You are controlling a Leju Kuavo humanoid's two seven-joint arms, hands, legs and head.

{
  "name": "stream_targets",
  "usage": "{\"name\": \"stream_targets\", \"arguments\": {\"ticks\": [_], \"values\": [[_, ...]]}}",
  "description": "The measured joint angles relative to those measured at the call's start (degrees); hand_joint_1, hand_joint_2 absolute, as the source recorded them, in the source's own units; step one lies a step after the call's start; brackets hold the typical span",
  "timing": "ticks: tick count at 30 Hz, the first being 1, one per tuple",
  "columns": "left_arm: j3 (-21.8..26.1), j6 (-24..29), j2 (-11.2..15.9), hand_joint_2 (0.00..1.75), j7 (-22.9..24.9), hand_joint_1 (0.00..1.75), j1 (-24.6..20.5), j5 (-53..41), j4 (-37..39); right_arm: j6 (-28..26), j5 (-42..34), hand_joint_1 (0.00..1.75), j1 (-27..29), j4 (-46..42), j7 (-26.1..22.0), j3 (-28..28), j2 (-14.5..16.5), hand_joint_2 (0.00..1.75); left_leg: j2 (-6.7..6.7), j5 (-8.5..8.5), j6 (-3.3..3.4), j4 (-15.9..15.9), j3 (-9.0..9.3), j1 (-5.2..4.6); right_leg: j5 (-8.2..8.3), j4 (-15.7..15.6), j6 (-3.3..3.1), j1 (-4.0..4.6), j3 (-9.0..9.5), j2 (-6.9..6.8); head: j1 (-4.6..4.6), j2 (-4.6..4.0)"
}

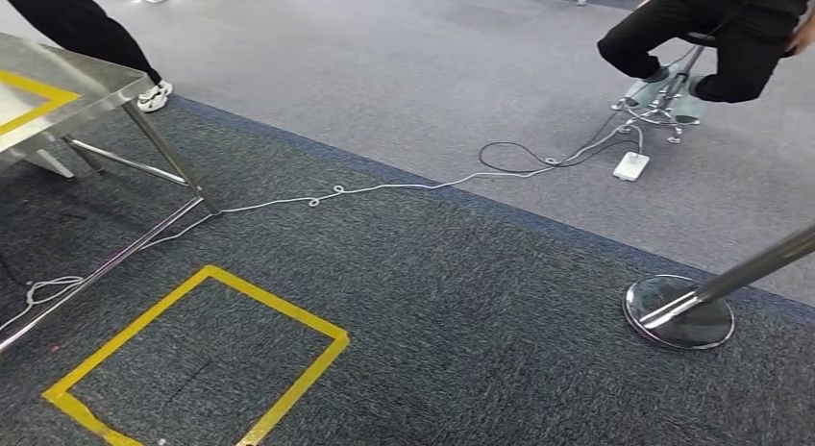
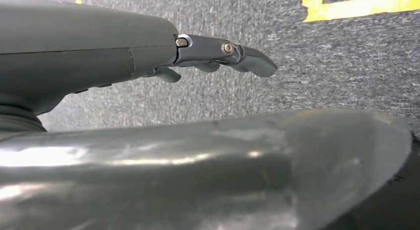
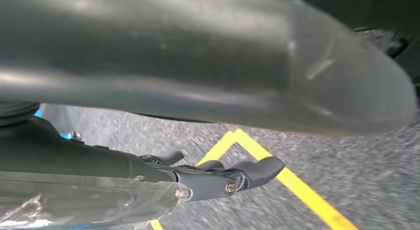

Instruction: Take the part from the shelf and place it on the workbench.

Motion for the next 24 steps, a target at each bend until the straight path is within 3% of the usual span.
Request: {"name": "stream_targets", "arguments": {"ticks": [2,3,5,6,7,8,10,11,12,14,15,16,18,20,22,23,24], "values": [[0.0,0.1,0.0,0.0,0.0,0.0,0.0,0.0,0.0,0.0,0.1,0.0,0.1,0.0,0.0,0.0,0.0,0.0,-1.25,4.34,0.14,-6.3,2.69,0.16,0.18,0.0,0.36,-0.14,-0.01,1.79,-0.02,0.0],[0.0,0.1,0.0,0.0,0.0,0.0,-0.1,0.0,0.0,-0.1,0.3,0.0,0.0,0.0,0.0,0.1,0.0,0.0,-2.97,6.05,0.2,-10.3,4.45,0.37,0.22,0.2,0.65,-0.09,-0.16,2.65,-0.11,0.0],[0.0,-0.1,0.0,0.0,0.0,0.0,-0.2,0.0,0.0,-0.3,0.8,0.0,0.0,0.0,0.0,0.4,0.0,0.0,-5.44,7.29,0.47,-14.9,6.38,0.64,0.36,0.3,1.38,-0.1,-0.7,4.16,-0.26,0.0],[0.0,-0.3,0.0,0.0,0.0,0.0,-0.2,0.0,0.0,-0.4,1.0,0.0,0.0,0.0,0.0,0.6,0.0,0.0,-5.66,7.16,0.76,-15.5,6.54,0.61,0.49,0.3,1.8,-0.14,-1.06,4.85,-0.29,0.0],[0.0,-0.5,0.0,0.0,0.0,0.0,-0.3,0.0,0.1,-0.4,1.1,0.0,0.2,0.0,0.1,0.8,0.0,0.0,-4.87,7.22,1.19,-15.4,6.46,0.58,0.69,0.0,2.18,-0.3,-1.29,5.4,-0.29,0.0],[0.0,-0.7,0.0,0.0,0.0,0.0,-0.4,0.0,0.1,-0.4,1.2,0.0,0.4,0.0,0.1,0.9,0.0,0.0,-4.16,7.34,1.65,-15.5,6.48,0.55,0.66,0.2,2.47,-0.35,-1.51,4.86,-0.28,0.0],[0.0,-1.0,0.0,0.0,0.0,0.0,-0.3,0.0,0.1,-0.2,1.1,0.0,0.5,0.0,0.2,0.9,0.0,0.0,-2.51,7.57,2.43,-15.7,6.54,0.52,-1.4,3.5,2.83,-0.23,-3.09,1.28,0.1,0.0],[0.0,-1.1,0.0,0.0,0.0,0.0,-0.2,0.0,0.1,-0.1,1.1,0.0,0.4,0.0,0.3,1.0,0.0,0.0,-1.62,7.56,2.65,-15.8,6.55,0.35,-3.44,7.0,2.93,-0.16,-4.74,-0.98,0.31,0.0],[0.0,-1.2,0.0,0.0,0.0,0.0,-0.1,0.1,0.1,-0.1,1.1,0.0,0.3,0.0,0.3,1.0,0.0,0.0,-0.63,7.5,2.8,-15.7,6.54,0.17,-5.65,11.3,3.07,-0.14,-6.75,-2.36,0.48,0.0],[0.0,-1.2,0.1,0.0,-0.2,0.0,0.1,0.1,0.1,0.0,1.0,0.0,0.2,0.0,0.3,1.0,0.0,0.0,1.31,7.41,2.92,-15.7,6.55,-0.12,-7.96,17.3,3.19,-0.16,-9.4,-3.13,0.5,0.0],[0.0,-1.2,0.0,0.0,-0.2,0.0,0.1,0.1,0.1,0.1,1.0,0.0,0.3,0.0,0.3,1.0,0.0,0.0,2.17,7.35,2.93,-15.7,6.6,-0.21,-7.42,17.0,3.14,-0.14,-8.97,-3.25,0.51,0.0],[0.0,-1.2,0.0,0.0,-0.3,0.0,0.0,0.1,0.1,0.1,1.0,0.0,0.4,0.0,0.3,1.0,0.0,0.0,2.9,7.28,2.88,-15.7,6.71,-0.26,-5.98,14.3,3.01,-0.1,-7.28,-3.54,0.51,0.0],[0.0,-1.2,0.0,0.0,-0.3,0.0,-0.1,0.1,0.1,0.1,1.0,0.0,0.4,0.0,0.4,1.0,-0.1,0.0,4.19,7.01,2.54,-15.7,7.08,-0.45,-2.66,5.9,2.53,0.14,-2.23,-5.83,0.51,0.0],[0.0,-1.4,0.0,0.0,-0.5,0.0,-0.2,0.1,0.1,0.1,1.0,0.0,0.2,0.0,0.4,1.0,-0.1,0.0,5.21,6.75,1.95,-15.7,7.49,-0.65,-1.25,1.2,1.91,0.45,0.35,-7.6,0.39,0.0],[0.0,-1.6,0.0,0.0,-0.8,0.0,-0.3,0.1,0.1,0.1,0.9,0.0,0.1,0.0,0.4,1.0,-0.1,0.0,6.29,6.7,1.29,-15.9,7.85,-0.62,-1.06,0.6,1.24,0.68,0.17,-6.78,0.3,0.0],[0.0,-1.7,-0.1,0.0,-0.9,0.0,-0.4,0.1,0.1,0.2,0.8,0.0,0.2,0.0,0.4,1.0,-0.1,0.0,6.25,6.57,0.9,-16.0,8.0,-0.5,-0.89,0.4,0.88,0.63,0.17,-6.09,0.26,0.0],[0.0,-1.8,-0.1,0.0,-1.0,0.0,-0.5,0.1,0.1,0.2,0.8,0.0,0.2,0.0,0.4,1.0,-0.1,0.0,5.39,5.96,0.57,-15.5,7.88,-0.4,-0.67,0.1,0.5,0.52,0.28,-5.41,0.19,0.0]]}}
